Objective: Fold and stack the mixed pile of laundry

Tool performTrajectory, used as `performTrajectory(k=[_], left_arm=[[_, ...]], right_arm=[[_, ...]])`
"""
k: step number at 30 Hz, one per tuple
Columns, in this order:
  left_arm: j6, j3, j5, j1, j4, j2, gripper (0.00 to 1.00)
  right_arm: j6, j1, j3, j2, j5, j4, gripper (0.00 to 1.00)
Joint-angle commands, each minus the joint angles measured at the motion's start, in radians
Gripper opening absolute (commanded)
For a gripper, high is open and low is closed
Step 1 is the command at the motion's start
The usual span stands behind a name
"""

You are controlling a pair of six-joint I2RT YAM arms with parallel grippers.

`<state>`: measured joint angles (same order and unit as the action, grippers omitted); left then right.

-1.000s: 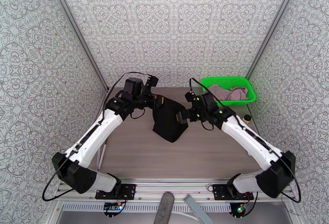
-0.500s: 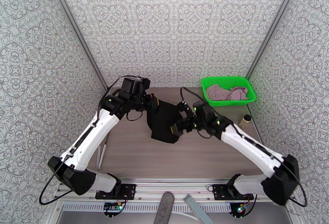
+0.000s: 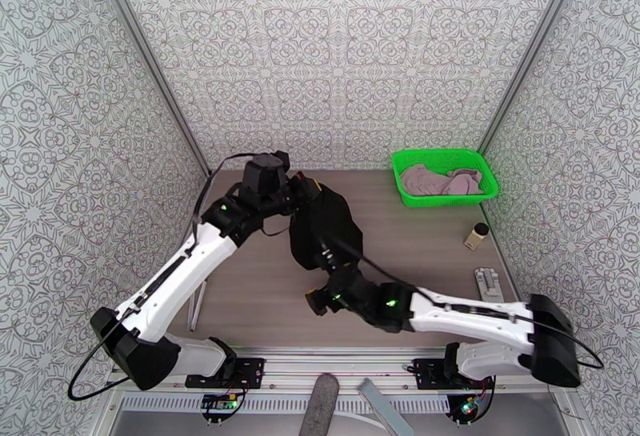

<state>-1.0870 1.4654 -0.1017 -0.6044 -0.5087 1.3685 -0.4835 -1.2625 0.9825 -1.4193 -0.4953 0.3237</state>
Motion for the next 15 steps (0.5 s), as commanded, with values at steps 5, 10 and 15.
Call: performTrajectory(k=[5, 10, 15], left_arm=[[-0.090, -0.037, 0.145, -0.061, 0.169, -0.061, 0.00], [-0.073, -0.050, 0.172, -0.059, 0.168, -0.105, 0.00], [-0.052, -0.051, 0.182, -0.042, 0.134, -0.149, 0.00]], right_arm=[[-0.234, -0.004, 0.162, -0.136, -0.366, 0.163, 0.99], [-0.310, 0.044, 0.215, -0.204, -0.394, 0.256, 0.99], [-0.309, 0.077, 0.210, -0.201, -0.417, 0.264, 0.94]])
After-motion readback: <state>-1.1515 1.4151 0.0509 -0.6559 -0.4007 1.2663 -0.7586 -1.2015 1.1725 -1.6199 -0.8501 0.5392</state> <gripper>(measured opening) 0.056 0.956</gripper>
